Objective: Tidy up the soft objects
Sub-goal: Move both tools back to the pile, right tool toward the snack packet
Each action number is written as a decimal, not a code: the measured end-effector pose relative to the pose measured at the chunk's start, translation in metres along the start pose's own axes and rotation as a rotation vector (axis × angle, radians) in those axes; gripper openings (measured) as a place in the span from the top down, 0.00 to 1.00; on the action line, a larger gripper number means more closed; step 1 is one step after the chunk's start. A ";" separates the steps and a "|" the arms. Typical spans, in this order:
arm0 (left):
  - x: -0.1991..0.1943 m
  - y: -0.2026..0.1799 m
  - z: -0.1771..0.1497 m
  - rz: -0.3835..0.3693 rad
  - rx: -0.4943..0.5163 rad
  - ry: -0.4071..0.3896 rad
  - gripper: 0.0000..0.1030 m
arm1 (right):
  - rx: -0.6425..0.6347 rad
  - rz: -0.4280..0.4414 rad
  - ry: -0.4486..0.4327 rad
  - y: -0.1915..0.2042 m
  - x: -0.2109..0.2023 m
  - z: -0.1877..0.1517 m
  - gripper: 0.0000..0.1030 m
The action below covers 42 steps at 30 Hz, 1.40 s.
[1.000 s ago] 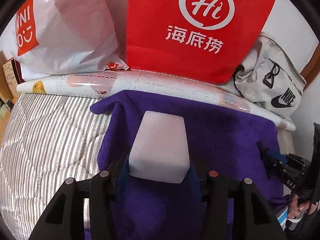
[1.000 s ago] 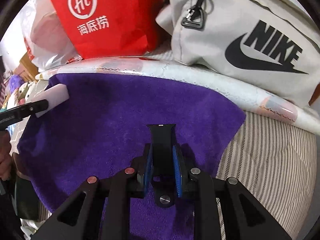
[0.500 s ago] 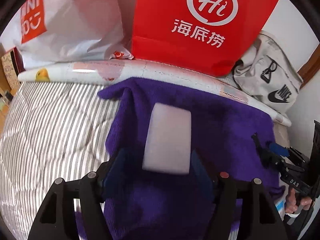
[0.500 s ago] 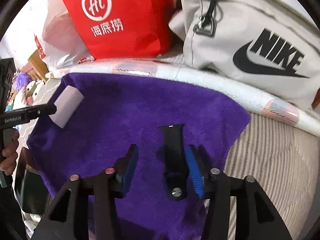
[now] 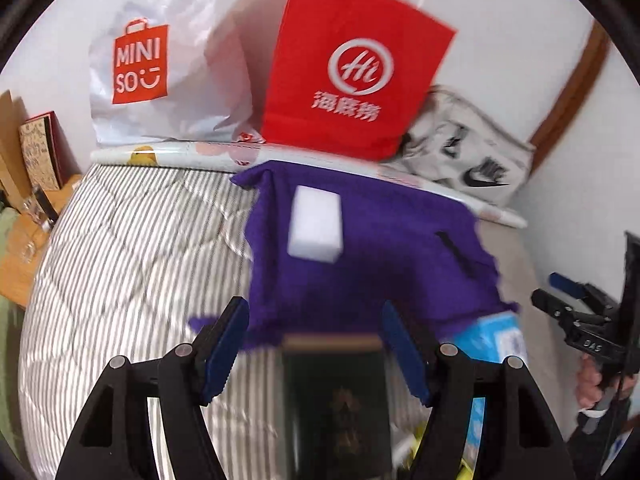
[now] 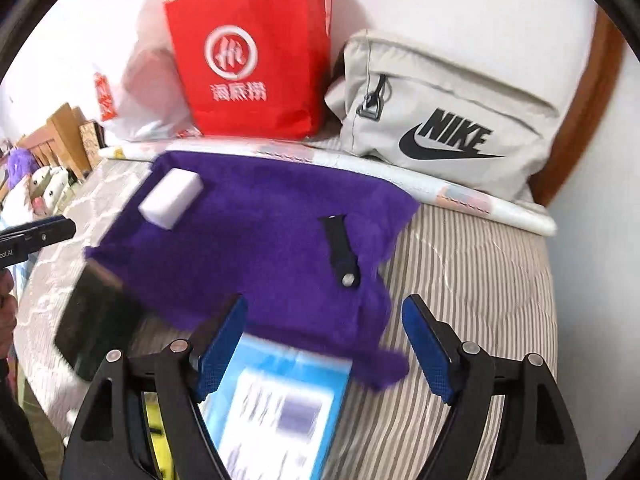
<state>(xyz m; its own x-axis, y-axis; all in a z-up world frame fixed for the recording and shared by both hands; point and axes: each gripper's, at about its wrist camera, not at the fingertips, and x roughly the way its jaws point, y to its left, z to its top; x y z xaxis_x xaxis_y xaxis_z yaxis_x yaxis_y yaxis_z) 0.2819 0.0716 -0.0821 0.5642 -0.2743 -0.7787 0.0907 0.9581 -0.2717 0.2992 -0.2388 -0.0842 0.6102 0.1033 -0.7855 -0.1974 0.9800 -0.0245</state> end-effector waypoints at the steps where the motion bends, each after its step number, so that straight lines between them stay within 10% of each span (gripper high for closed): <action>1: -0.010 0.000 -0.007 -0.011 0.004 -0.020 0.35 | 0.015 0.009 -0.024 0.002 -0.012 -0.008 0.23; 9: -0.069 -0.012 -0.060 -0.035 0.032 -0.061 0.35 | 0.168 0.168 -0.046 0.005 -0.070 -0.065 0.23; 18: -0.087 -0.035 -0.108 -0.030 0.093 -0.032 0.34 | 0.102 0.122 -0.096 0.031 -0.119 -0.127 0.23; 42: -0.074 -0.019 -0.180 -0.044 0.025 0.072 0.34 | 0.009 0.191 0.069 0.094 -0.038 -0.240 0.29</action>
<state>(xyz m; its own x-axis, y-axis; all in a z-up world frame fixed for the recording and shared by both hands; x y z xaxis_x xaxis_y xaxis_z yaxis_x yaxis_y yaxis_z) 0.0909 0.0590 -0.1206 0.4985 -0.3207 -0.8054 0.1347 0.9464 -0.2934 0.0732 -0.1916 -0.2049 0.5082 0.2761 -0.8157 -0.2973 0.9452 0.1347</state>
